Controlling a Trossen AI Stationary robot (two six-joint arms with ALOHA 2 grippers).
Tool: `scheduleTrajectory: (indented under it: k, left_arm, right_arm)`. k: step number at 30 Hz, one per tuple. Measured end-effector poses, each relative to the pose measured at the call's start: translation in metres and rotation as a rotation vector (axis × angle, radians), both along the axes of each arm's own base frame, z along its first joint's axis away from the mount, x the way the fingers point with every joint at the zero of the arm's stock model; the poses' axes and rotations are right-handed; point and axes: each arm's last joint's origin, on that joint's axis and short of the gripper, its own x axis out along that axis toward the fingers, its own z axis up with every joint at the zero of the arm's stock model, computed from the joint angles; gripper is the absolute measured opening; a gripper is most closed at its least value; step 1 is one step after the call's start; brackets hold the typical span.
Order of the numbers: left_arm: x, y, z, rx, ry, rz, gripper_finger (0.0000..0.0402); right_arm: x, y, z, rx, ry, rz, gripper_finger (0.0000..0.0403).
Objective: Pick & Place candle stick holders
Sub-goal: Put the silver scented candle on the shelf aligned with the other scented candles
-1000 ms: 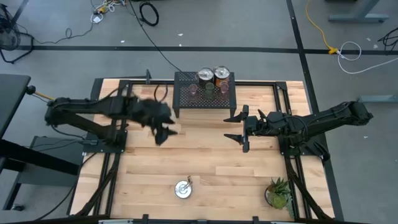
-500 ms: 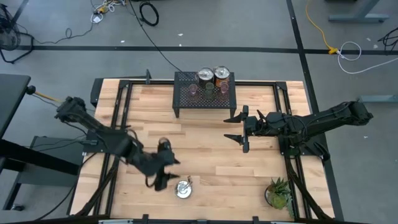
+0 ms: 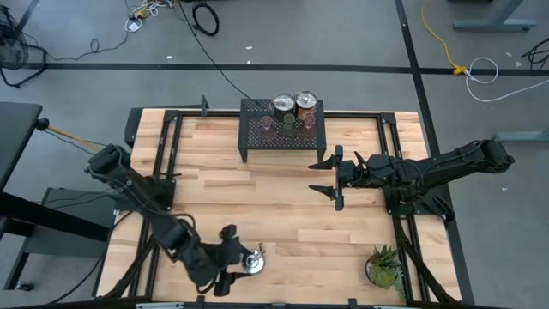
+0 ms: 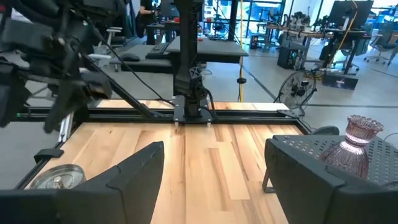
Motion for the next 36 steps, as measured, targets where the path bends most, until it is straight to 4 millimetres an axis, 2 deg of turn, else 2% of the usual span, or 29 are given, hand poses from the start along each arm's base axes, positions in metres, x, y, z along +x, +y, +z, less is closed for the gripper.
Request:
scheduleTrajectory:
  k: [5, 11, 30, 36]
  left_arm:
    - [-0.014, -0.015, 0.005, 0.141, -0.119, 0.017, 0.0269]
    - [-0.022, -0.022, 0.007, 0.17, -0.166, 0.059, 0.0268]
    - [-0.007, -0.011, 0.01, 0.145, -0.192, 0.114, 0.0268]
    - [-0.002, -0.02, -0.009, 0.249, -0.173, 0.099, 0.0268]
  right_arm:
    - [0.0, 0.0, -0.001, -0.001, 0.006, 0.0, 0.0279]
    - [0.0, 0.0, -0.001, -0.001, 0.006, 0.0, 0.0279]
    - [0.0, 0.0, -0.001, -0.001, 0.005, 0.0, 0.0279]
    - [0.0, 0.0, 0.0, -0.001, 0.002, 0.0, 0.0279]
